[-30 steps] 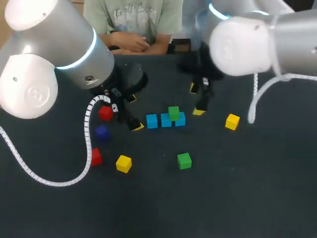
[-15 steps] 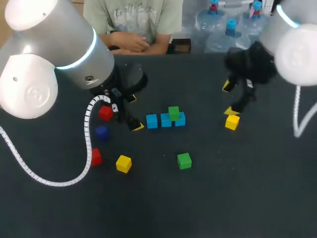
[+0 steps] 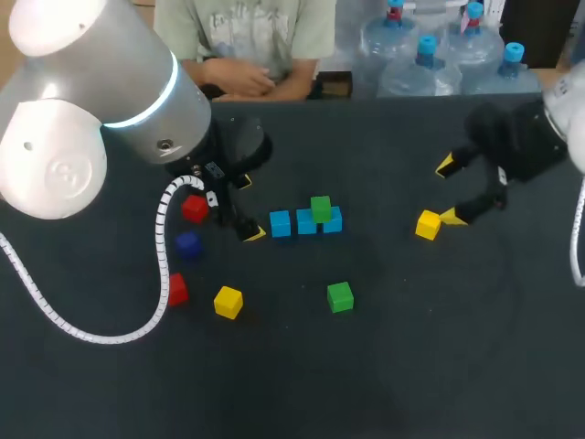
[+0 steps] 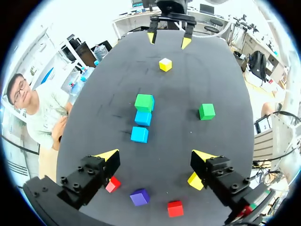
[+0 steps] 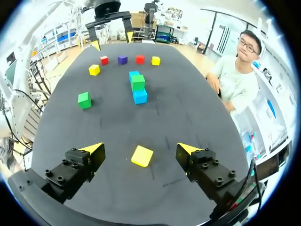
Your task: Place the blue cubes, place green cubes on the blue cubes, place the yellow cubes on the green cubes, then place the red cubes on the yellow cubes, and place purple cube on the red cubes.
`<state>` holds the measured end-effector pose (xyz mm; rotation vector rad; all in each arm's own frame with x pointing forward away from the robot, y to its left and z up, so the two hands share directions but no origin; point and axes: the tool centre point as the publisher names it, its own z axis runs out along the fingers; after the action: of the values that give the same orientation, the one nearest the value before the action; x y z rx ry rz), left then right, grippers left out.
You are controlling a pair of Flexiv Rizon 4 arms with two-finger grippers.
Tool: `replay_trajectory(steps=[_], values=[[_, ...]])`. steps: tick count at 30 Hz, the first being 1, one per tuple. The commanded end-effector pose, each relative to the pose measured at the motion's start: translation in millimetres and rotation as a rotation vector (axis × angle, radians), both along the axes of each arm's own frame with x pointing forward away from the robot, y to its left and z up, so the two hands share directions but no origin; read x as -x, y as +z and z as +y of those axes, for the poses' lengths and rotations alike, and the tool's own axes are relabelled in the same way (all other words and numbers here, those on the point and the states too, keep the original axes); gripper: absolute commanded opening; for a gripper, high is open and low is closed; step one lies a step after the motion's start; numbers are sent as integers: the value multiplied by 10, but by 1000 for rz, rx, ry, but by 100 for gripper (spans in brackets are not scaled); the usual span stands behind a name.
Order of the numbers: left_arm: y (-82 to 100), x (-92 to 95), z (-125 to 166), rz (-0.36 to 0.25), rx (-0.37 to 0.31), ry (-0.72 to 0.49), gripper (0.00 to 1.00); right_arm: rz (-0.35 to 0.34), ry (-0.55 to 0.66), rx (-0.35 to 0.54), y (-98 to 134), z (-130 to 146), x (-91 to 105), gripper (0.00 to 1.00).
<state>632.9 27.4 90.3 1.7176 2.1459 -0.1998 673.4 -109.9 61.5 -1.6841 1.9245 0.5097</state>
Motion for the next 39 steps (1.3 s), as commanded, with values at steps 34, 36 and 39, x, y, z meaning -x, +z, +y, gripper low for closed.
replay_trajectory(steps=[34, 36, 39], values=[[-380, 769, -893, 191, 6, -157, 100, -3, 2, -19, -5, -10, 4, 100], [-404, 762, -916, 206, -18, -171, 100, -3, 2, -19, -5, -10, 4, 100], [-413, 750, -930, 212, -12, -174, 100, -3, 2, -19, -5, -10, 4, 100]])
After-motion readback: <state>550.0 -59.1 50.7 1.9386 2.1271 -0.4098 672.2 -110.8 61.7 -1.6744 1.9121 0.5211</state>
